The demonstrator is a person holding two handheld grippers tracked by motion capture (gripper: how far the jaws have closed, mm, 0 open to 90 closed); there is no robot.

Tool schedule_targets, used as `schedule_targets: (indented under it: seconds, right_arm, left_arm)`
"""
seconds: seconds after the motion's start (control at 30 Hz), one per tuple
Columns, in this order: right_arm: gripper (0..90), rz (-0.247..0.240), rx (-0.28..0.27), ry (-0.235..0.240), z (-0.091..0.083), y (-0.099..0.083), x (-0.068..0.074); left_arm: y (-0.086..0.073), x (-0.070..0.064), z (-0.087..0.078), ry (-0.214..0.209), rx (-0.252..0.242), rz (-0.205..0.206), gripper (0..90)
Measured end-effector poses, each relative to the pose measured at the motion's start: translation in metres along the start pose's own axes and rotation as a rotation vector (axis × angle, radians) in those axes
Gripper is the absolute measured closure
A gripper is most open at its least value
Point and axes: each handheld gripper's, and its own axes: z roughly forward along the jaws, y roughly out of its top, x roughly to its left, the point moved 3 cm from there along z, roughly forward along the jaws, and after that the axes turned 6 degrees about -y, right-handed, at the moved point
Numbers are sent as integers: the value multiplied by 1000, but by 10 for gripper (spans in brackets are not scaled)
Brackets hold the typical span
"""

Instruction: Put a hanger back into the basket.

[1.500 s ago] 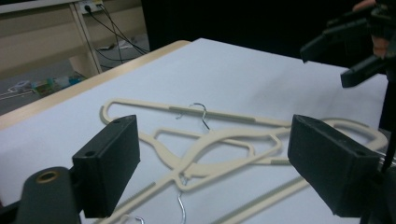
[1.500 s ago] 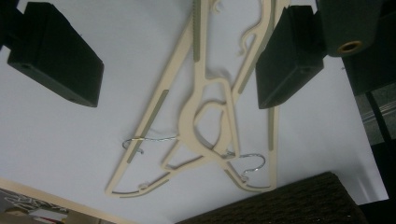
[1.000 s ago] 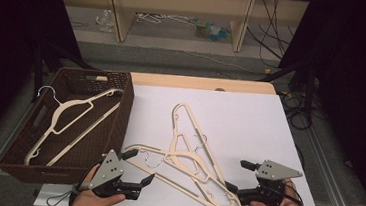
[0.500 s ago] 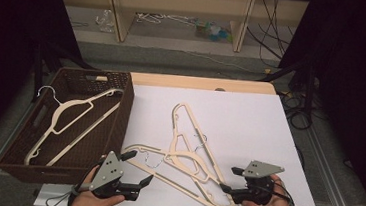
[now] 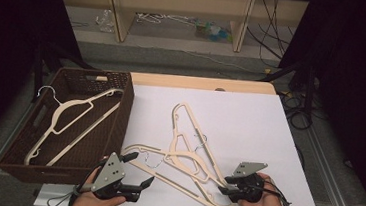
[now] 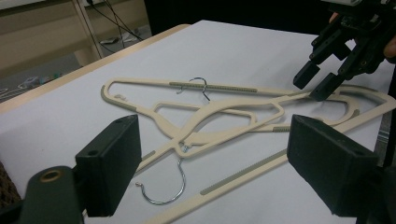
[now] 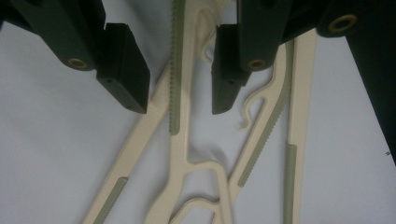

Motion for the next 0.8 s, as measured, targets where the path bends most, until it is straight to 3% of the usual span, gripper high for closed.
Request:
schedule_targets:
  seconds: [0.27,0.33,0.4,0.5,0.6,0.73,0.8]
  right_arm:
    - [707,-14,27,0,0,0,-2]
    - [743,22,36,11,-2,-1,-2]
    - [758,0,14,7,0,-1,-5]
    - [785,1,26,18,-2,-1,-6]
    - [787,12,16,-16,-4,0,-8]
    - [765,45,19,-21,-3,-4,-15]
    - [734,51,25,-19,-2,-4,-16]
  left_arm:
    - [-1,-1,0,-5,2,-7,179]
    - [-1,-1,0,-6,2,-7,180]
    - [-2,-1,1,-6,5,-4,180]
    - [-2,-1,1,-3,10,-5,181]
    - [-2,-1,1,-6,13,10,182]
    - [-3,-2,3,-13,17,-4,182]
    - [-3,-2,3,-14,21,9,182]
